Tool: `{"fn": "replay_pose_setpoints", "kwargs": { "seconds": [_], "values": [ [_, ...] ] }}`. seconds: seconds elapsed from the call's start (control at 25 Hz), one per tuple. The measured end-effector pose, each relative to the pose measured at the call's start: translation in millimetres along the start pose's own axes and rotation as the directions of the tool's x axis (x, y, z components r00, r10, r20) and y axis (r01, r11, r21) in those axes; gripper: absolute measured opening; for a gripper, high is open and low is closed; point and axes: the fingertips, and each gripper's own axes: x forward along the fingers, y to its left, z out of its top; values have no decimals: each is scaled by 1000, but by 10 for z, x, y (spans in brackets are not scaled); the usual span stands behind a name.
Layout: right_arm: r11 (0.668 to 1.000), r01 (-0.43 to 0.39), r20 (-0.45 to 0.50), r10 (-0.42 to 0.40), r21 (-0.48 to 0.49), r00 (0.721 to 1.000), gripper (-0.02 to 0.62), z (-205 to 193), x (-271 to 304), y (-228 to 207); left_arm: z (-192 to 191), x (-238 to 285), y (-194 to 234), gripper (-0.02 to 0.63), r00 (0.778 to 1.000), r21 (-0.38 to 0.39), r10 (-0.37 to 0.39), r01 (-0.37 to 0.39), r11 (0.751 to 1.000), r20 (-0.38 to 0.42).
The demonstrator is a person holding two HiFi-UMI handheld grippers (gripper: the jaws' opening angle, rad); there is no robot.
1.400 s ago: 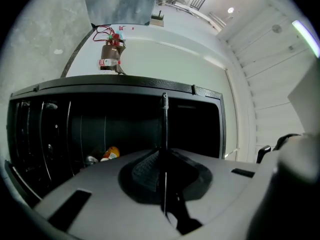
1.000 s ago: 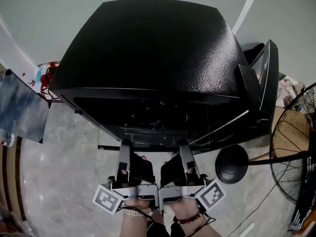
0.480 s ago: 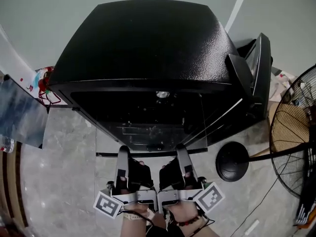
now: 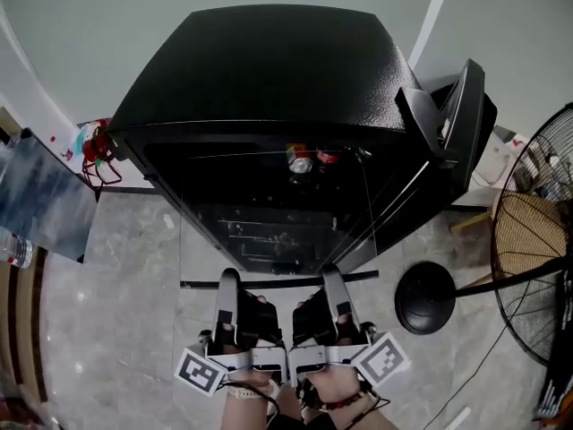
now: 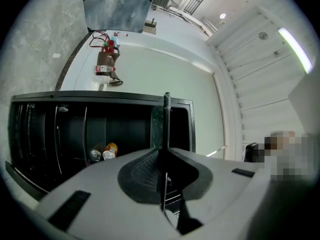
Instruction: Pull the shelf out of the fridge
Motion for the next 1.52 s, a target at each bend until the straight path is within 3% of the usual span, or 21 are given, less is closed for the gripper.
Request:
{"fn": "replay_pose_setpoints", "kwargs": {
  "seconds": [0.68,1.12,1.52],
  "values": [
    [1000,-6,-28,6,-16,1000,32,-221,-685,313,-59,-701,-398,31,1000,-8,-3,3,1000,21],
    [999,-10,38,12,-45,999,34,-493,-1275,398,-30,-1208,-526,32,998,-28,-18,16,999,-64],
    [998,-28,19,29,-63,999,34,-605,-1327,486,43,-1356,-620,32,997,-29,-31,30,999,-64]
  ]
}}
